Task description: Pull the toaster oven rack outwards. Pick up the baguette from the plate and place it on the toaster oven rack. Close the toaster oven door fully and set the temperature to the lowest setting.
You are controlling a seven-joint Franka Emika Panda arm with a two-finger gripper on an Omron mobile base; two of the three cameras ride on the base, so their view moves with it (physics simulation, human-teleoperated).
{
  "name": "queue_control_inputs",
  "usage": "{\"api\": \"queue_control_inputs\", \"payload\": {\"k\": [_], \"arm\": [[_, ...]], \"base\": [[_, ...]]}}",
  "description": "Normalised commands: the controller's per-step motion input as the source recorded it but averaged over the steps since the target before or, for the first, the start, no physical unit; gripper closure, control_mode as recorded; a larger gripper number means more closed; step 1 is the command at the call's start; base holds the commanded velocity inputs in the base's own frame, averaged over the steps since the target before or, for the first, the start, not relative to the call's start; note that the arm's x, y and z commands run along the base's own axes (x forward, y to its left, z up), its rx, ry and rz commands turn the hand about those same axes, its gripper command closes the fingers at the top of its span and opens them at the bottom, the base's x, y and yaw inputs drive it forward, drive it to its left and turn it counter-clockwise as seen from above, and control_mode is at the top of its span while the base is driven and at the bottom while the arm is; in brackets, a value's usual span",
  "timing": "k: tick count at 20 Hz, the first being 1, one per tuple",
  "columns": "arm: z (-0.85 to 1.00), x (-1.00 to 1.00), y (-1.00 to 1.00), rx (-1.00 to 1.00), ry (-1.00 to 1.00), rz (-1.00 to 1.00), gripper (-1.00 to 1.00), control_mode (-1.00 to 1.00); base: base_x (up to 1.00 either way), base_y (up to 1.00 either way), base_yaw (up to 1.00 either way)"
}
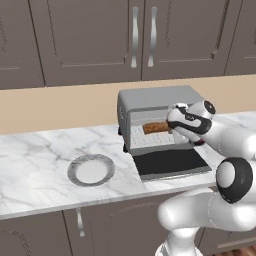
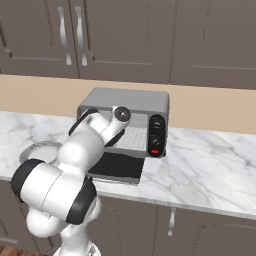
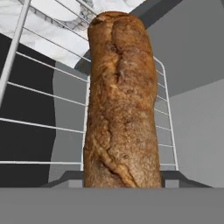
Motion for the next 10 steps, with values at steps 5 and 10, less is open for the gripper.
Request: {"api": "queue_control_inputs", "payload": {"k": [5,10], "arm": [[-0.14,0.0,-0.05,0.0,0.0,0.0,-1.0,-1.0],[0.0,0.0,-0.06,0.02,0.0,0.0,-1.0,-1.0]], "base": [[0.0,0.0,0.0],[0.0,0.0,0.0]]}}
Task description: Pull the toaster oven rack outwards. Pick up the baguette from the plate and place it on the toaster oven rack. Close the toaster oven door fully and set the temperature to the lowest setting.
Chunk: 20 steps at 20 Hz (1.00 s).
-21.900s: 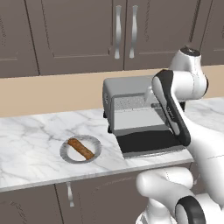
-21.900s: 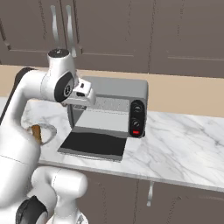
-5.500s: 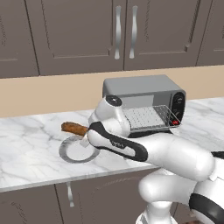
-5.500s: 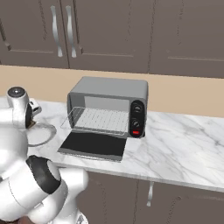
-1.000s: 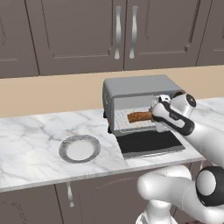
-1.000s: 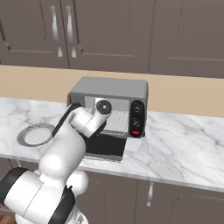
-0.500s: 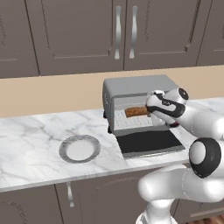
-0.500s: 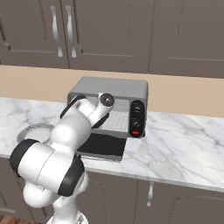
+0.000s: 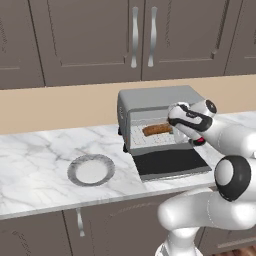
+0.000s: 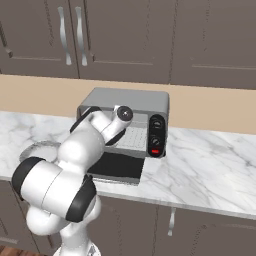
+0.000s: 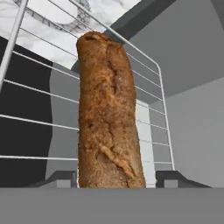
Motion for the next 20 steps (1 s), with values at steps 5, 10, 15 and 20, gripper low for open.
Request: {"api": "queue_control_inputs", "payload": {"k": [5,10,15,20], "arm": [[0.0,0.0,0.0,0.0,0.0,0.0,-1.0,-1.0],[0.27,-0.19,-0.13,0.06,0.0,0.0,-1.0,-1.0],[0.7,-0.52,-0.19,0.07,0.11,0.0,-1.0,-1.0],[0.58,-0.44,-0.03,0.01,0.43,0.0,-1.0,-1.0]], "base": [[0.0,0.0,0.0],[0.0,0.0,0.0],[0.0,0.0,0.0],[0.0,0.0,0.0]]}}
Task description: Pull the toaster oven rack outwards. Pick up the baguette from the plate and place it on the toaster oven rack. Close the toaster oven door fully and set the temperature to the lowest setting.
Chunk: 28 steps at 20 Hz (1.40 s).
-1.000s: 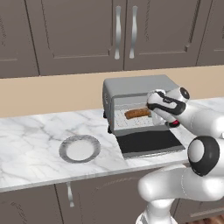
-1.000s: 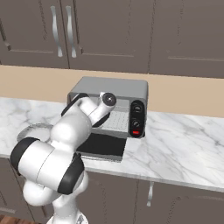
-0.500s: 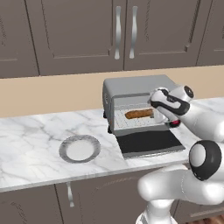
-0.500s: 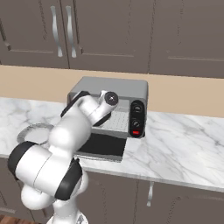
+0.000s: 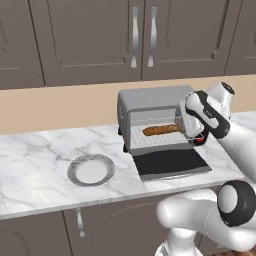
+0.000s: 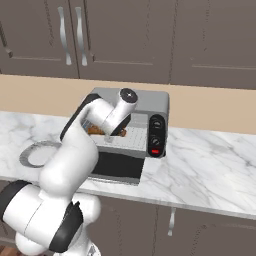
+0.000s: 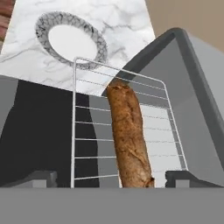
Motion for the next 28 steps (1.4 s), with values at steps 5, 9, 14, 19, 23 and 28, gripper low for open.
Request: {"api": "queue_control_inputs", "payload": {"k": [5,9,14,19,23,28], "arm": [[0.29,-0.58,-0.03,0.0,0.35,-0.14,-1.0,-1.0],[0.0,-0.65,-0.1,0.03,0.03,-0.55,-1.0,-1.0],[0.0,-0.64,0.0,0.03,-0.05,-0.65,-1.0,-1.0],[0.0,-0.5,0.0,0.07,-0.01,-0.64,-1.0,-1.0],[0.0,-0.39,-0.06,0.14,0.05,-0.61,-1.0,-1.0],[0.0,-0.22,-0.08,0.17,0.05,-0.45,-1.0,-1.0]], "base": [[0.0,0.0,0.0],[0.0,0.0,0.0],[0.0,0.0,0.0],[0.0,0.0,0.0],[0.0,0.0,0.0],[0.0,0.0,0.0]]}}
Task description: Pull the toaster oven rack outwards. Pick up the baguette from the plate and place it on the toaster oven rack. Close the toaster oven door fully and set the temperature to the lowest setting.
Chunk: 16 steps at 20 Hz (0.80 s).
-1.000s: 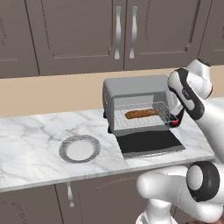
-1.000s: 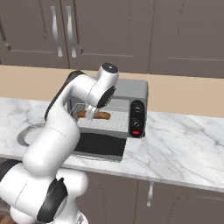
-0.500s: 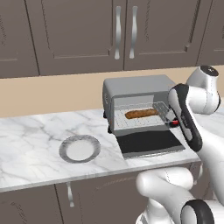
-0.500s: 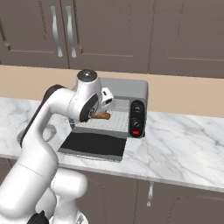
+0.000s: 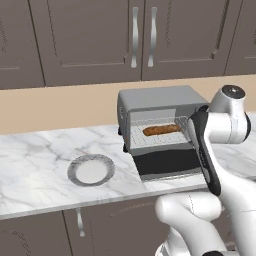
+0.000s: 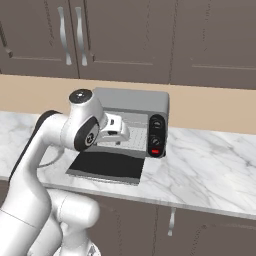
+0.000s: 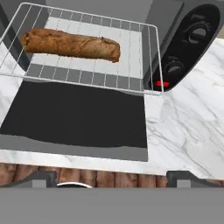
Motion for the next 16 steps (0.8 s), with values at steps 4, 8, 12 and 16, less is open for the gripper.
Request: {"api": "queue_control_inputs", "payload": {"k": [4,8,12,16], "arm": [[0.0,-0.01,0.0,0.12,0.03,-0.12,-1.0,-1.0],[0.0,0.1,0.0,0.0,0.01,0.0,-1.0,-1.0],[-0.03,0.15,0.0,0.0,0.0,0.0,-1.0,-1.0],[-0.19,0.28,0.0,0.0,0.01,0.0,-1.0,-1.0]], "base": [[0.0,0.0,0.0],[0.0,0.0,0.0],[0.0,0.0,0.0],[0.0,0.0,0.0]]}}
